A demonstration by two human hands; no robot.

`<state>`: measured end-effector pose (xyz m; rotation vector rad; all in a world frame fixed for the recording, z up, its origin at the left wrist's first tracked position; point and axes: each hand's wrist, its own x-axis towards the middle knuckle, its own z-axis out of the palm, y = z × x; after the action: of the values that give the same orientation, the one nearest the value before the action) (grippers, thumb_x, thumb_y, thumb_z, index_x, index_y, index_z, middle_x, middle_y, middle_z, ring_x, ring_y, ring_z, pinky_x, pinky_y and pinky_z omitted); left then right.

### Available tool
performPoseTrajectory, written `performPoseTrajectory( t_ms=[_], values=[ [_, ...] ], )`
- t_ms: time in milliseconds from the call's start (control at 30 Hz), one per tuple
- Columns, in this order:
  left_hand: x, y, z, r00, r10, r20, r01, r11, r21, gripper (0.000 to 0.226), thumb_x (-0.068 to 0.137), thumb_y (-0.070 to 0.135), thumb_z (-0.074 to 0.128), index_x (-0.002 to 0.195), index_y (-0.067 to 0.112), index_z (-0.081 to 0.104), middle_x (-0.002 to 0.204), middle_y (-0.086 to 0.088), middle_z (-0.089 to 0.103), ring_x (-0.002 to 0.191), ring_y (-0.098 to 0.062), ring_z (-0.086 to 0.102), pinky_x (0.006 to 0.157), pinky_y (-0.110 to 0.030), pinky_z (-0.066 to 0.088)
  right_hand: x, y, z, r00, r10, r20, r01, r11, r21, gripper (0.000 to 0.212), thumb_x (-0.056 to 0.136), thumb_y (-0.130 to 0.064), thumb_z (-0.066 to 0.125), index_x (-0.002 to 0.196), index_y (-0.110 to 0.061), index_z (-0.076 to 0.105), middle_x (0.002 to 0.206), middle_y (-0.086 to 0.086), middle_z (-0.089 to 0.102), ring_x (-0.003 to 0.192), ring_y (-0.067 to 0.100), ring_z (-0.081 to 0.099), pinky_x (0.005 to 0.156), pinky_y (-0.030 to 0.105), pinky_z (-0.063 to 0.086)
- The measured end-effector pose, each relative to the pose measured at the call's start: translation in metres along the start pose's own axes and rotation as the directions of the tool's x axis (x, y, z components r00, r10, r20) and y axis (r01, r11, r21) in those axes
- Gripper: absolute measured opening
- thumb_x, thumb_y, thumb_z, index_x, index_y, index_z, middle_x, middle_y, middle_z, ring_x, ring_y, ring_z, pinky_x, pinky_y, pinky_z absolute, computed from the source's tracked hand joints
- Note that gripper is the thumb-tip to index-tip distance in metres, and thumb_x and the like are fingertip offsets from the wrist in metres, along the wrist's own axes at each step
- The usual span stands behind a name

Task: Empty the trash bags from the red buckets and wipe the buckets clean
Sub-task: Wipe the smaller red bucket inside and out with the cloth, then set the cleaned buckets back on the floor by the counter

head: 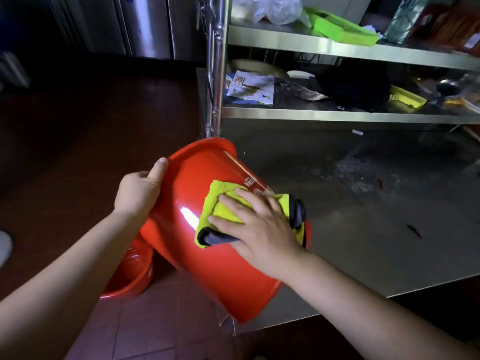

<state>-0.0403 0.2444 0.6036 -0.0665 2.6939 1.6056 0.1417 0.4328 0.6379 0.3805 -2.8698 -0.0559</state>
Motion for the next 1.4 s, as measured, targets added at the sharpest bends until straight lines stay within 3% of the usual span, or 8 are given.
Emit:
performPoseTrajectory(
  t_ms=[200, 400, 600, 800, 900, 1100, 1233, 1400],
  values=[
    [-0.017, 0.029, 0.01, 1.0, 0.005, -0.003, -0.005, 0.993, 0.115, 0.074, 0.069, 0.083, 0.038, 0.054, 0.012, 0.051, 0.051, -0.001, 0.049, 0.051, -0.026, 0.05, 0.055, -0.031, 0.038, -0.06, 0.025, 0.001, 0.977, -0.212, -0.015, 0.211, 0.977, -0.032, 0.043, 0.082, -0.03, 0.052, 0.123, -0.04, 0.057, 0.14, -0.006, 0.049, 0.133, 0.028, 0.039, 0.096, 0.047, 0.036],
    [-0.048, 0.032, 0.006, 0.992, 0.078, -0.094, -0.059, 0.98, 0.19, 0.072, 0.082, 0.074, 0.037, 0.057, 0.007, 0.052, 0.05, -0.004, 0.047, 0.052, -0.027, 0.048, 0.052, -0.032, 0.036, -0.078, 0.047, -0.002, 0.988, -0.085, -0.126, 0.102, 0.986, 0.134, 0.038, 0.086, -0.038, 0.054, 0.123, -0.036, 0.061, 0.14, -0.008, 0.05, 0.133, 0.021, 0.041, 0.093, 0.043, 0.04],
    [-0.088, 0.016, -0.013, 0.994, 0.017, -0.111, -0.011, 0.998, 0.054, 0.089, 0.067, 0.082, 0.035, 0.073, -0.004, 0.059, 0.054, -0.008, 0.044, 0.053, -0.025, 0.044, 0.058, -0.038, 0.04, -0.086, 0.087, 0.007, 0.973, 0.117, -0.201, -0.019, 0.903, 0.43, 0.032, 0.086, -0.033, 0.059, 0.111, -0.015, 0.068, 0.135, 0.001, 0.055, 0.123, 0.02, 0.049, 0.103, 0.029, 0.037],
    [-0.12, 0.023, -0.035, 0.964, -0.008, -0.264, 0.014, 1.0, 0.021, 0.067, 0.064, 0.082, 0.039, 0.061, 0.02, 0.063, 0.058, -0.001, 0.061, 0.062, -0.023, 0.058, 0.066, -0.038, 0.047, -0.082, 0.133, 0.032, 0.846, 0.504, 0.173, -0.456, 0.517, 0.725, 0.012, 0.089, -0.027, 0.063, 0.1, -0.027, 0.067, 0.084, -0.006, 0.068, 0.083, 0.013, 0.063, 0.066, 0.023, 0.042],
    [-0.129, 0.027, -0.059, 0.932, 0.026, -0.361, 0.009, 0.995, 0.095, 0.061, 0.067, 0.082, 0.038, 0.057, 0.025, 0.059, 0.057, 0.006, 0.059, 0.065, -0.021, 0.057, 0.065, -0.035, 0.044, -0.098, 0.144, 0.061, 0.82, 0.528, 0.221, -0.53, 0.555, 0.641, 0.008, 0.09, -0.026, 0.063, 0.094, -0.023, 0.068, 0.076, 0.001, 0.067, 0.079, 0.023, 0.064, 0.054, 0.024, 0.03],
    [-0.148, 0.026, -0.088, 0.855, 0.003, -0.518, 0.104, 0.979, 0.177, 0.068, 0.069, 0.083, 0.037, 0.07, 0.021, 0.064, 0.064, -0.001, 0.062, 0.081, -0.029, 0.063, 0.073, -0.04, 0.048, -0.12, 0.132, 0.116, 0.785, 0.497, 0.37, -0.616, 0.561, 0.553, 0.023, 0.093, -0.03, 0.055, 0.111, -0.019, 0.065, 0.105, 0.015, 0.068, 0.101, 0.034, 0.062, 0.073, 0.032, 0.042],
    [-0.161, 0.017, -0.094, 0.854, -0.063, -0.517, 0.171, 0.972, 0.163, 0.069, 0.066, 0.085, 0.04, 0.073, 0.02, 0.062, 0.072, -0.009, 0.063, 0.087, -0.036, 0.065, 0.081, -0.049, 0.051, -0.121, 0.114, 0.141, 0.698, 0.362, 0.618, -0.598, 0.769, 0.225, 0.061, 0.097, -0.05, 0.036, 0.149, -0.022, 0.021, 0.158, 0.01, 0.012, 0.145, 0.032, 0.006, 0.113, 0.05, 0.016],
    [-0.182, 0.003, -0.083, 0.92, -0.104, -0.378, 0.216, 0.939, 0.266, 0.035, 0.059, 0.06, 0.058, 0.075, 0.029, 0.062, 0.067, 0.003, 0.066, 0.066, -0.021, 0.063, 0.064, -0.036, 0.049, -0.138, 0.103, 0.161, 0.617, 0.21, 0.758, -0.432, 0.896, 0.103, 0.077, 0.093, -0.057, 0.038, 0.151, -0.027, -0.003, 0.158, 0.006, -0.018, 0.144, 0.033, -0.017, 0.115, 0.051, 0.002]
  ],
)
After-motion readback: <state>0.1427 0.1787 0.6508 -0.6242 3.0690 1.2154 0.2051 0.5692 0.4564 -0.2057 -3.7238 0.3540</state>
